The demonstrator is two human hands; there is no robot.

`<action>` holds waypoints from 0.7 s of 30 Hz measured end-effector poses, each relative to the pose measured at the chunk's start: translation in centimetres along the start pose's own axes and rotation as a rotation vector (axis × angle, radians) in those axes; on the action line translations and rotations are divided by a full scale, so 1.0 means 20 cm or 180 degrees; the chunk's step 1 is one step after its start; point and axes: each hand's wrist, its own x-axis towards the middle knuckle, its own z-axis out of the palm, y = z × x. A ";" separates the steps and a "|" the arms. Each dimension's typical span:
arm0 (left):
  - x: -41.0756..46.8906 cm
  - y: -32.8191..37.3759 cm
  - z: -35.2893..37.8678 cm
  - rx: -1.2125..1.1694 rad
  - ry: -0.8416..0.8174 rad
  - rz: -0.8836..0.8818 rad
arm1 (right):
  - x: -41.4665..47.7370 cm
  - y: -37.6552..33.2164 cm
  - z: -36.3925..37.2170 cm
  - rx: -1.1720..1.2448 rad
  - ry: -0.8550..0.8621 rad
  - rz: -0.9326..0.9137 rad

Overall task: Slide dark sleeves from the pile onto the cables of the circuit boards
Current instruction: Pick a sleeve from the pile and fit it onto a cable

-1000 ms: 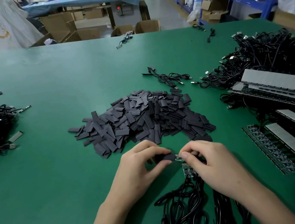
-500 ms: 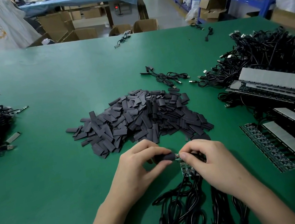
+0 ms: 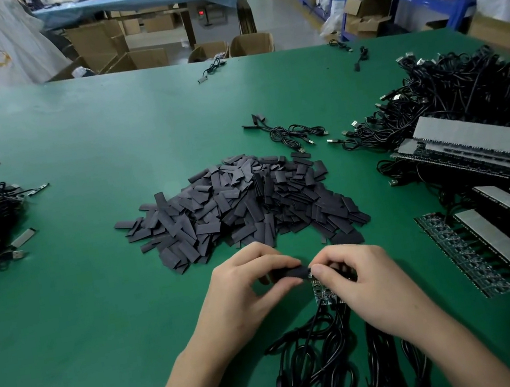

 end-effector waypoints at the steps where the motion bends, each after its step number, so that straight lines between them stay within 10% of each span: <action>1: 0.00 0.00 0.00 -0.0016 0.0013 0.0008 | 0.00 0.00 0.00 -0.0001 -0.0004 0.0008; 21: 0.01 0.01 0.01 -0.0005 0.0377 -0.0103 | 0.00 -0.01 0.00 0.0229 -0.0006 0.0082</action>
